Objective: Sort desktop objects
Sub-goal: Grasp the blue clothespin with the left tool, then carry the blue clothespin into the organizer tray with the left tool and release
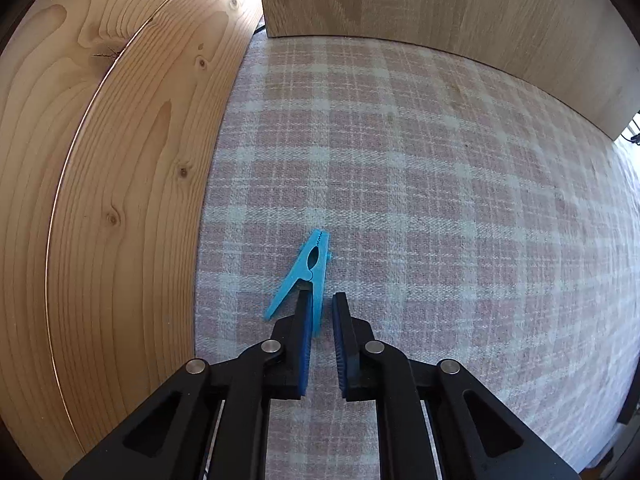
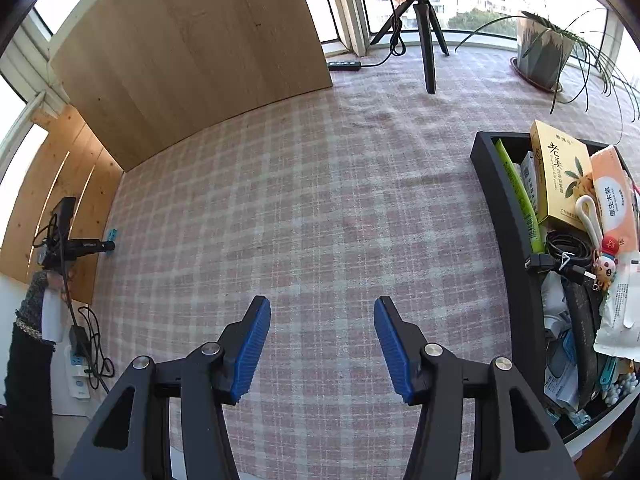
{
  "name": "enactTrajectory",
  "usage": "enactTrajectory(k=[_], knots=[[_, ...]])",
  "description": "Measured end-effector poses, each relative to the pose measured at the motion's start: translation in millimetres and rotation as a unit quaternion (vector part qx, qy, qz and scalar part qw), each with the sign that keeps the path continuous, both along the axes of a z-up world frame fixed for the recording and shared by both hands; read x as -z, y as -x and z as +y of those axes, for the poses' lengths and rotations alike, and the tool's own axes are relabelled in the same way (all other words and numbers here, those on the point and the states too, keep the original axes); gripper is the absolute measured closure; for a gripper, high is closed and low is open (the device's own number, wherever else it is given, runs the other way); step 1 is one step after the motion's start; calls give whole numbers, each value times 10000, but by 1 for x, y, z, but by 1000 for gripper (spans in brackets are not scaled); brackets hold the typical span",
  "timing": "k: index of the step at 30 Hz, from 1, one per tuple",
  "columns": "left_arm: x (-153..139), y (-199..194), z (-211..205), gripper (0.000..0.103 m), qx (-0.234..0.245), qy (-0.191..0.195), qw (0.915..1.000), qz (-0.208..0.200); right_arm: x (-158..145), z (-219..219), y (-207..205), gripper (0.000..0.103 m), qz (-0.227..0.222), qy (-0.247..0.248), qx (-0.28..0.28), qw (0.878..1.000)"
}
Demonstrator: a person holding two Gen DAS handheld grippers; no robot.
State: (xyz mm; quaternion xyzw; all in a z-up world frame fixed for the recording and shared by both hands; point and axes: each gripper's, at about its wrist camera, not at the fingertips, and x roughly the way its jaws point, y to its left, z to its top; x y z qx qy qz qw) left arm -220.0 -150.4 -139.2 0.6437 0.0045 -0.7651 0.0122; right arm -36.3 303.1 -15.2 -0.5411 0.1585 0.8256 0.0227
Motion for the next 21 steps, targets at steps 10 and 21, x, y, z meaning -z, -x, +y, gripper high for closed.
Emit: enactTrajectory(k=[10, 21], knots=[[-1, -78, 53, 98, -30, -283, 9995, 145, -3, 26, -14, 53, 85, -16, 52, 9999], [-4, -169, 231, 98, 901, -394, 9948, 275, -15, 106, -55, 53, 290, -29, 391, 9988]])
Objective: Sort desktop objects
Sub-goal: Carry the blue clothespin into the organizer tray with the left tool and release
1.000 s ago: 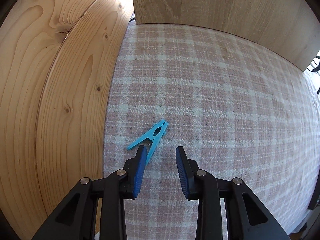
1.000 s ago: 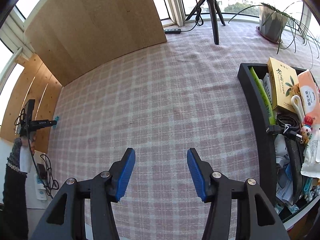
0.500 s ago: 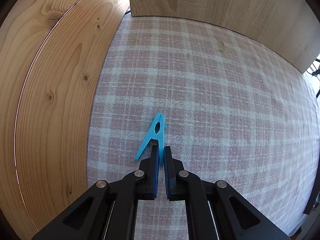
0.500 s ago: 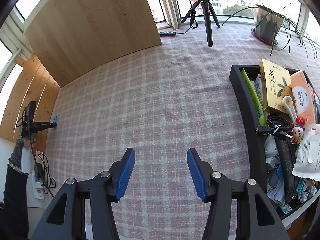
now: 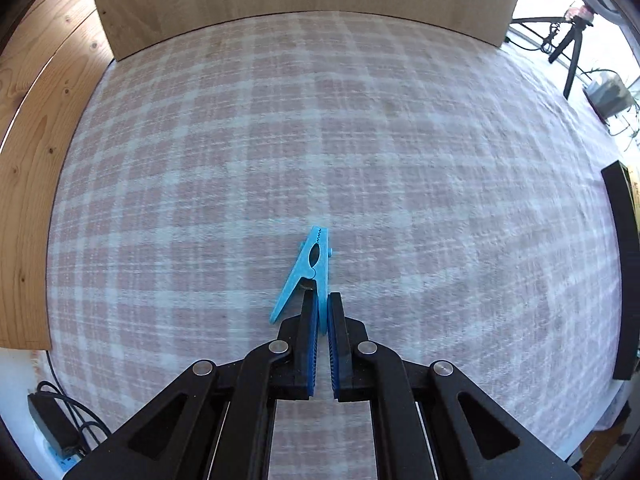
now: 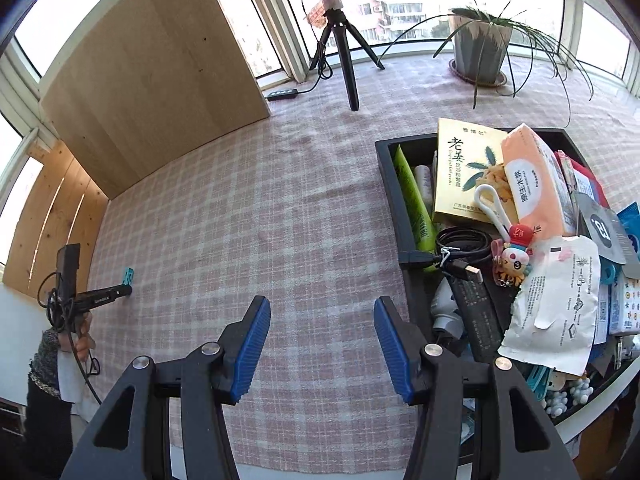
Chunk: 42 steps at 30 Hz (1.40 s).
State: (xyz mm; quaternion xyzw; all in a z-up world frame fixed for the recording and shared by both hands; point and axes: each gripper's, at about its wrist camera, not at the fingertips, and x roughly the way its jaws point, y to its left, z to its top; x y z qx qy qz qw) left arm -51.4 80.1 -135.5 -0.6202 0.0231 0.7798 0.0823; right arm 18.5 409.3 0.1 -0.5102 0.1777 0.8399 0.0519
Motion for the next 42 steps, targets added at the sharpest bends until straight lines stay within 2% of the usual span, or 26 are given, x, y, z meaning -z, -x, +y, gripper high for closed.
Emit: enactTrajectory(k=[4, 6, 11, 12, 15, 17, 24, 29, 36, 37, 39, 40, 42], knots=[[-13, -2, 76, 98, 394, -230, 9989, 44, -3, 39, -24, 53, 32, 31, 202, 9998], [-28, 13, 111, 98, 637, -369, 9972, 109, -6, 58, -37, 53, 60, 52, 293, 9995], [-66, 47, 208, 98, 1442, -656, 9864, 427, -13, 104, -74, 53, 146, -65, 574, 9982], [-70, 69, 232, 98, 1614, -716, 9831, 481, -15, 115, -81, 53, 164, -94, 644, 9977], [-94, 81, 287, 98, 2100, -920, 9713, 633, -17, 142, -101, 53, 192, -202, 856, 9959], [-122, 66, 325, 98, 2439, -1027, 9616, 728, -18, 161, -113, 53, 194, -277, 992, 9945], [-160, 24, 443, 98, 3261, -1335, 9320, 844, -13, 208, -141, 53, 117, -323, 1259, 9914], [-162, 3, 497, 98, 3585, -1374, 9204, 744, -11, 224, -151, 53, 91, -347, 1290, 9910], [-155, -17, 539, 98, 3831, -1266, 9127, 639, -6, 239, -155, 53, 56, -328, 1264, 9914], [-156, -19, 542, 96, 3837, -1236, 9127, 663, -5, 240, -155, 53, 55, -313, 1266, 9914], [-158, -22, 545, 81, 3823, -1196, 9135, 711, -4, 242, -155, 53, 53, -289, 1257, 9916], [-161, -24, 544, 70, 3810, -1205, 9137, 746, -4, 242, -155, 53, 46, -289, 1253, 9917], [-164, -26, 541, 67, 3761, -1162, 9155, 832, -4, 242, -154, 53, 53, -283, 1238, 9919]])
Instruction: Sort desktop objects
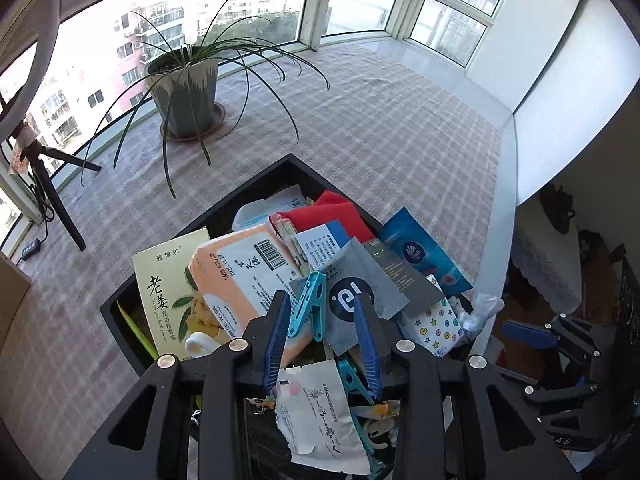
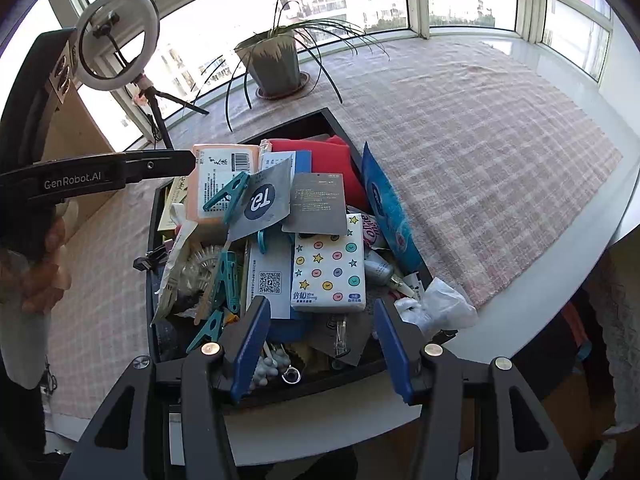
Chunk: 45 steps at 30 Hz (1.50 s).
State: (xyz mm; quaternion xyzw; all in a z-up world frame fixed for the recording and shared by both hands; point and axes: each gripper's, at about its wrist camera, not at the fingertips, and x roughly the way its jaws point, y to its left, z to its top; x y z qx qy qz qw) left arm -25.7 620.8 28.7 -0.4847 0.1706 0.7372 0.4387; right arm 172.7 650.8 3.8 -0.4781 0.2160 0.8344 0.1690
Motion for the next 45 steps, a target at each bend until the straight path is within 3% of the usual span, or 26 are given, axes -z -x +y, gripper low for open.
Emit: enactTrajectory(k=[9, 12, 22, 26, 34, 45], knots=[[-19, -4, -47, 66, -391, -31, 9988, 295, -1, -19, 18, 53, 23, 21, -261, 9997], [-22, -5, -72, 60, -541, -24, 9977, 405, -1, -33, 28, 53, 11, 6, -406, 9992], [-22, 5, -186, 47, -1353, 116, 9892, 558, -4, -103, 62, 52, 21, -35, -880, 9961], [-15, 7, -242, 36, -1866, 274, 9799, 644, -6, -140, 76, 51, 4, -151, -1140, 9934], [-2, 1, -353, 29, -2716, 373, 9603, 521, -12, -216, 102, 51, 72, -245, -1624, 9864], [22, -7, -476, 27, -3621, 584, 9300, 234, -4, -311, 132, 50, 78, -119, -2212, 9751]])
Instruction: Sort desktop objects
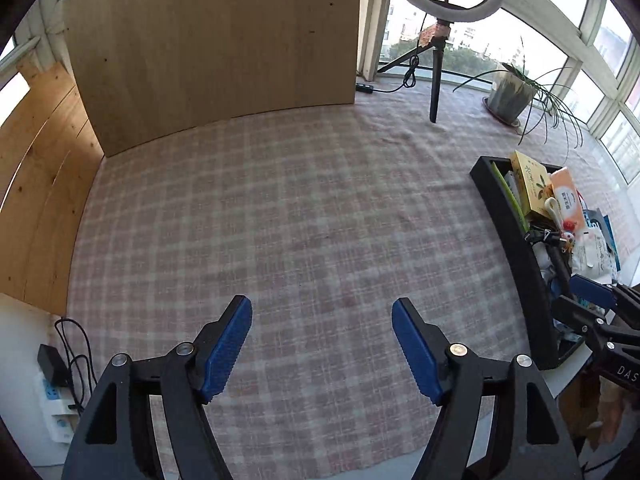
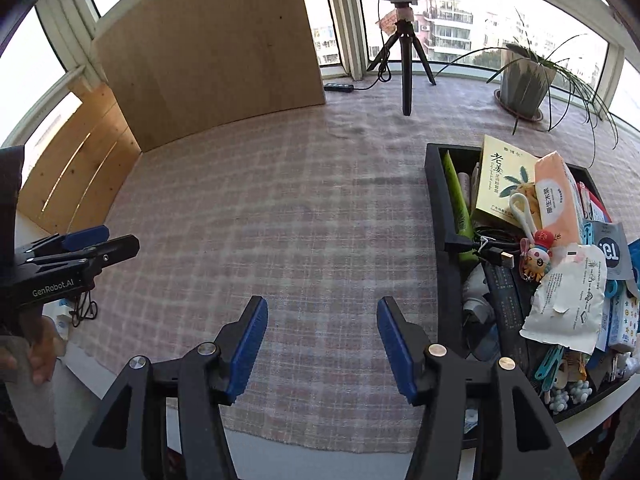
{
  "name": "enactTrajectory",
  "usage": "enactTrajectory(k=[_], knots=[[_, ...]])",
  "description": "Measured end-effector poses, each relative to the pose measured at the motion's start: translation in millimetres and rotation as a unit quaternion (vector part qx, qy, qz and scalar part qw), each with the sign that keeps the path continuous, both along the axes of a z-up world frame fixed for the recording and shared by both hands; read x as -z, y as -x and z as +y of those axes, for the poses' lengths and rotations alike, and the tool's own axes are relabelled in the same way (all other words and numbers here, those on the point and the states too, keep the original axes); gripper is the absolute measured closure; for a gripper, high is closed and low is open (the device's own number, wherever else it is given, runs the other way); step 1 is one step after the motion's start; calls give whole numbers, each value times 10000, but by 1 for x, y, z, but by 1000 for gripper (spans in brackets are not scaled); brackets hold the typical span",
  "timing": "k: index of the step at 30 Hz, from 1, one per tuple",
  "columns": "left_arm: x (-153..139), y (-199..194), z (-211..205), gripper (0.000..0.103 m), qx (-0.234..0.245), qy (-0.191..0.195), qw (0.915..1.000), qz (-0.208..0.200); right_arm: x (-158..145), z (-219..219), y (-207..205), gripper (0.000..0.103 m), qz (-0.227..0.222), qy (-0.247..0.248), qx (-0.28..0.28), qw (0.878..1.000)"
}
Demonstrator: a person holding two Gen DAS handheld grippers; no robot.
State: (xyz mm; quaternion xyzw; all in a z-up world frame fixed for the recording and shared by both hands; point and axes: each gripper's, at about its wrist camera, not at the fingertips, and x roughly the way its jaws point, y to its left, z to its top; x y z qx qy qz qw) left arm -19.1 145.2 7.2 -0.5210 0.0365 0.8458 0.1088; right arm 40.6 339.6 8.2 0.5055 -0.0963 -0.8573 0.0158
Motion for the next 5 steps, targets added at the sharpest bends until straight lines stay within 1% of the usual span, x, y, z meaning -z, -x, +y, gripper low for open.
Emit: enactTrajectory(k=[3, 5], knots=[[-3, -4, -26, 26, -163, -63, 9998, 87, 0, -21, 4, 50, 9, -12, -135, 9999], [-6, -6, -38, 19, -201, -80, 9996, 175, 1, -33, 7, 50, 11, -25, -202, 9998]])
